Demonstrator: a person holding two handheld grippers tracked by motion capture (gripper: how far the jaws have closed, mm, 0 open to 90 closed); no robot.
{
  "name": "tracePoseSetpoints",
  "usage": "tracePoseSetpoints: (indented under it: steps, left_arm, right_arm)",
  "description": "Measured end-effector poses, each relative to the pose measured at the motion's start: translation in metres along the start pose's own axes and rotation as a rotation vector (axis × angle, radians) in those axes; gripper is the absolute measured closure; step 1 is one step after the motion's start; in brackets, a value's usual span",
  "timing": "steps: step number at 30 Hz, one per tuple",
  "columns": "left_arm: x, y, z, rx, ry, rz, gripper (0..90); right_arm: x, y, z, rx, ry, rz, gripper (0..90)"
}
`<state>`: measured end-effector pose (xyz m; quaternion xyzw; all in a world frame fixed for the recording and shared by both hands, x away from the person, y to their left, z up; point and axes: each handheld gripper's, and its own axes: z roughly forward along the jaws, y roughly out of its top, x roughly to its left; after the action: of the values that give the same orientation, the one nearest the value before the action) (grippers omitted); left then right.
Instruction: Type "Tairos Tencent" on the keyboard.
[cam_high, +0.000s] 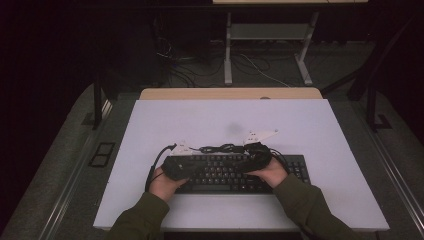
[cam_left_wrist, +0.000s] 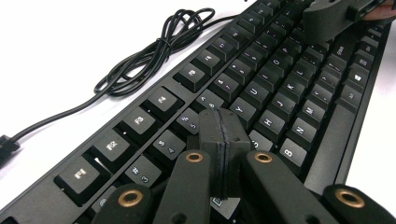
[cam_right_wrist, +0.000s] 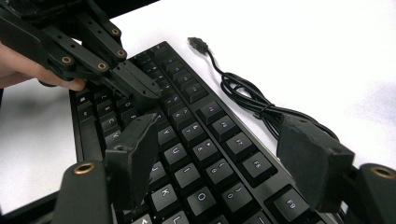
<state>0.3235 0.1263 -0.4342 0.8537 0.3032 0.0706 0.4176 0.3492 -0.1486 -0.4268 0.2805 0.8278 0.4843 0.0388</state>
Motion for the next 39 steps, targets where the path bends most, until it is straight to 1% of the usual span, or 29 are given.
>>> tracePoseSetpoints:
  steps: [3,9,10,11,15,18,21,25,27,29,32,34,39]
  left_arm:
    - [0.000,0.000,0.000,0.003,-0.001,0.000,89.1]
    - [-0.001,0.002,-0.004,-0.021,-0.008,0.001,88.9]
    - [-0.002,0.002,-0.004,-0.026,-0.008,-0.006,87.9]
    - [-0.002,0.002,-0.005,-0.030,-0.010,0.000,87.4]
    - [-0.003,0.002,-0.008,-0.039,-0.011,-0.006,84.5]
    - [-0.003,0.002,-0.009,-0.044,-0.009,-0.006,81.2]
    - [-0.003,0.001,-0.011,-0.047,-0.006,-0.010,77.1]
    - [-0.003,-0.001,-0.014,-0.051,-0.002,-0.014,71.2]
    - [-0.003,-0.002,-0.015,-0.054,-0.004,-0.016,67.0]
    - [-0.004,-0.003,-0.016,-0.051,-0.003,-0.018,63.3]
    - [-0.003,-0.005,-0.016,-0.048,-0.002,-0.010,56.6]
    - [-0.004,-0.006,-0.016,-0.053,-0.005,-0.020,52.5]
    - [-0.003,-0.008,-0.017,-0.063,-0.009,-0.022,43.6]
  right_arm:
    - [0.000,0.000,0.000,-0.001,0.000,0.001,28.9]
    - [0.000,0.000,-0.002,-0.005,-0.001,0.006,30.7]
    - [-0.001,0.000,-0.002,-0.006,0.003,0.006,31.1]
    - [-0.001,0.000,-0.002,-0.007,0.003,0.004,31.6]
    - [-0.001,0.000,-0.004,-0.006,0.008,0.012,33.7]
    - [-0.001,0.000,-0.005,-0.006,0.009,0.014,35.4]
    - [-0.002,0.000,-0.006,-0.002,0.019,0.022,37.7]
    - [-0.003,0.000,-0.008,-0.004,0.027,0.023,42.4]
    - [-0.003,0.000,-0.010,0.000,0.031,0.025,46.5]
    - [-0.003,0.000,-0.010,0.009,0.033,0.025,50.5]
    - [-0.002,-0.002,-0.010,0.030,0.035,0.021,56.0]
    - [-0.002,-0.002,-0.009,0.044,0.033,0.015,61.0]
    - [0.000,-0.003,-0.008,0.077,0.028,-0.002,71.9]
